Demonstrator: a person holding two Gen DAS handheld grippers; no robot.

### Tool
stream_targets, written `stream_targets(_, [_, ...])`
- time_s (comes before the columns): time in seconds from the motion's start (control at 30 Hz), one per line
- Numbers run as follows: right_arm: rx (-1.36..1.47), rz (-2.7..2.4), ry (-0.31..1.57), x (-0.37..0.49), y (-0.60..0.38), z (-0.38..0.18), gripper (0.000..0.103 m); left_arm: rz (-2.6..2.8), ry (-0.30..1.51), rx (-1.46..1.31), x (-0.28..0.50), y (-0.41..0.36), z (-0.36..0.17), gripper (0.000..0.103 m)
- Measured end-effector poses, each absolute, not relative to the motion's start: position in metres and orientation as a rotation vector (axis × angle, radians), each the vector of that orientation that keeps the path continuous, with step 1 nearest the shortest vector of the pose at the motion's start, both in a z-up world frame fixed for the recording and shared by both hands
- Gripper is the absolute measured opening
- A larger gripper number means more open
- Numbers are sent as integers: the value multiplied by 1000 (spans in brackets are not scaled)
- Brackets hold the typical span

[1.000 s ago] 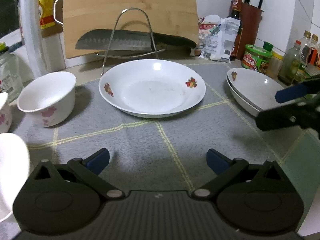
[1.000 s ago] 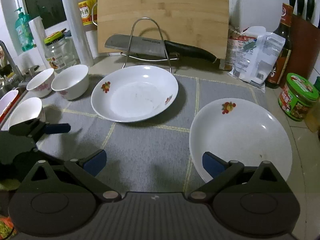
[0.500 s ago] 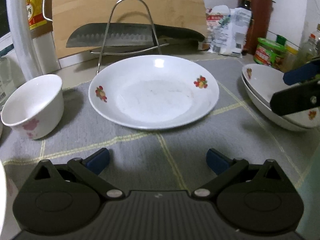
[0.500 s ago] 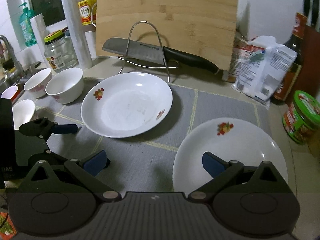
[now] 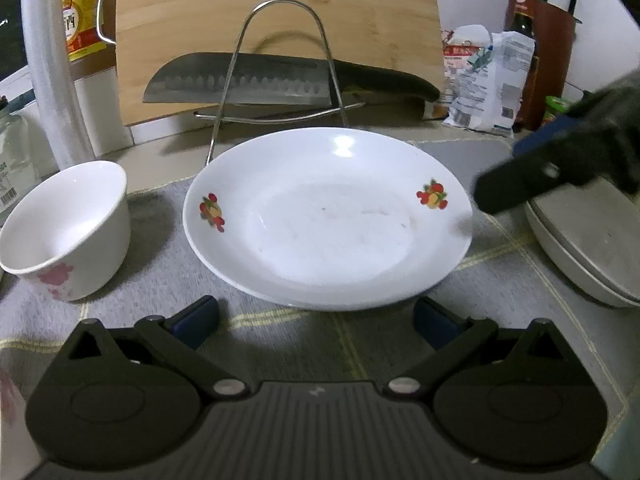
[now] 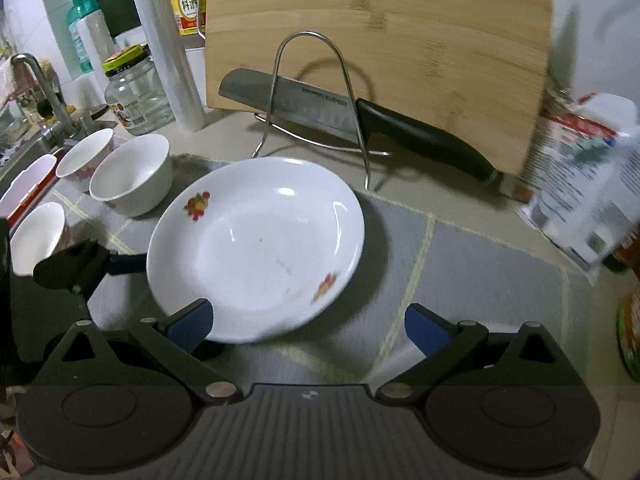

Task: Organize plates and bowls
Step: 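Move the right gripper to the rim of the stained white plate, then grasp the stained plate rim with the right gripper and lift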

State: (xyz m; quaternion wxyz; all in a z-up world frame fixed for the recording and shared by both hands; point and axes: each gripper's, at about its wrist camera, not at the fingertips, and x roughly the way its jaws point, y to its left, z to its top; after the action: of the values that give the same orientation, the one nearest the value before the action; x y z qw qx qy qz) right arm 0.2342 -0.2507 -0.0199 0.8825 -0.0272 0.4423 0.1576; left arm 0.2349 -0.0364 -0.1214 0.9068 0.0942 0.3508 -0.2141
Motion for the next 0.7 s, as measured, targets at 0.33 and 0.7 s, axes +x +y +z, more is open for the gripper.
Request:
stream_targets(0.33, [-46,396,1024,289,-240,-38,103,-455,704,193,237,-34,-122,103])
stream_targets(0.7, [-43,435,1103,320,-230,-58,103,-454,703,190,237,-34,-122,103])
